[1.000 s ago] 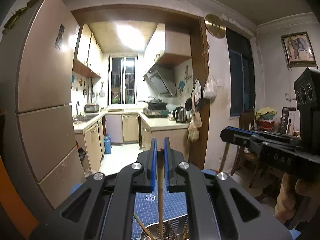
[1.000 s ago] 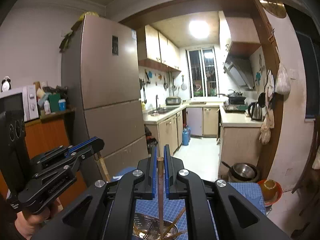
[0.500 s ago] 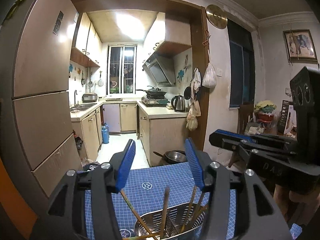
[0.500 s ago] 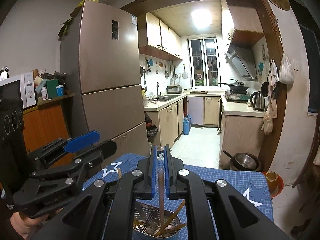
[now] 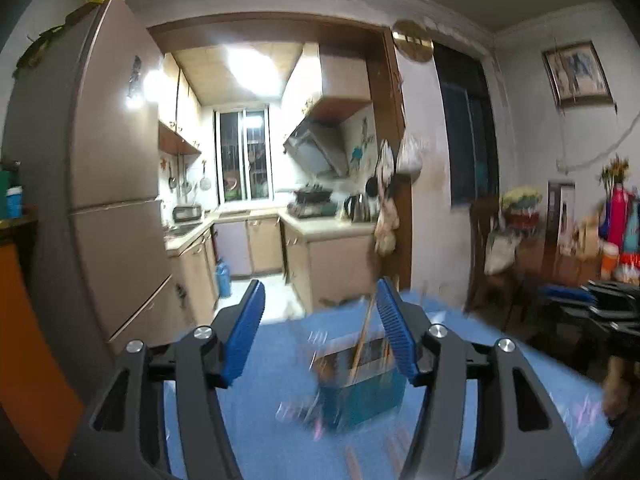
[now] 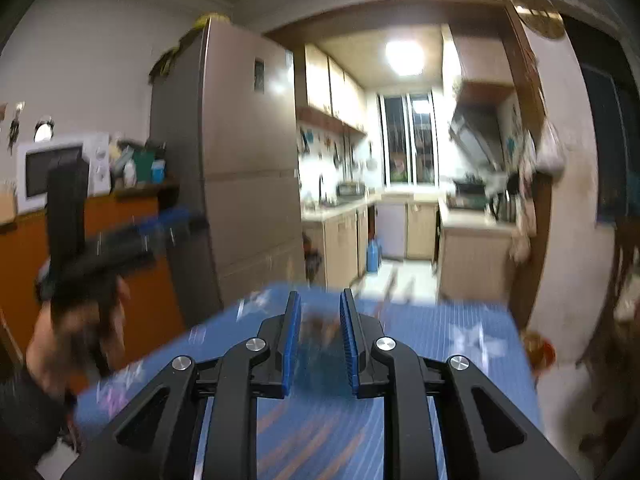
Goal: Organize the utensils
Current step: 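Open both grippers to drop the chopsticks into the teal holder, then move both open grippers back to the chopsticks and close each on one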
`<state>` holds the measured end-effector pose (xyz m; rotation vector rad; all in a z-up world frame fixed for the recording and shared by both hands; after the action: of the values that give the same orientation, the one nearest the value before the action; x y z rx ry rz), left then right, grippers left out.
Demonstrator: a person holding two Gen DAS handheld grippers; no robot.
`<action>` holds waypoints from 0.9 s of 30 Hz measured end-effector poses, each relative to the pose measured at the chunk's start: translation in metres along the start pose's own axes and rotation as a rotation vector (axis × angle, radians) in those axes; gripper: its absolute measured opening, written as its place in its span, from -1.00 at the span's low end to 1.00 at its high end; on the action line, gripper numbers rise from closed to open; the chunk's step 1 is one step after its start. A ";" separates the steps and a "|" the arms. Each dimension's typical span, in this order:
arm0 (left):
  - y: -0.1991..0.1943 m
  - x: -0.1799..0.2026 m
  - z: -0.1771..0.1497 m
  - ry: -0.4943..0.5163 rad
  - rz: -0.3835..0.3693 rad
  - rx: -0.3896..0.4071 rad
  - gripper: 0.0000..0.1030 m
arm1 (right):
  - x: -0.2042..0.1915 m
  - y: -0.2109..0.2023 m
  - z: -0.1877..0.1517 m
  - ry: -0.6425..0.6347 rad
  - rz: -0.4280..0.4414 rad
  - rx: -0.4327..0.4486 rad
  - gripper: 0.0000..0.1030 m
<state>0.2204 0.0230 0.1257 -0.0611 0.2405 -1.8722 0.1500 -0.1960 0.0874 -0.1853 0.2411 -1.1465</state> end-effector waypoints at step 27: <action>-0.036 -0.003 -0.219 -0.099 -0.100 -0.416 0.08 | -0.069 0.030 -0.213 0.082 -0.255 -0.313 -0.72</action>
<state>0.1514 0.0661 -0.0811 -0.4558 0.5640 -1.8844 0.0893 -0.1253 -0.1188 -0.4563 0.4809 -1.3672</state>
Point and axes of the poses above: each gripper's, at about its wrist camera, not at the fingertips, and y roughly the way its jaws point, x to its right, z to its top, the point moved 7 cm from there along y, roughly the way its jaws point
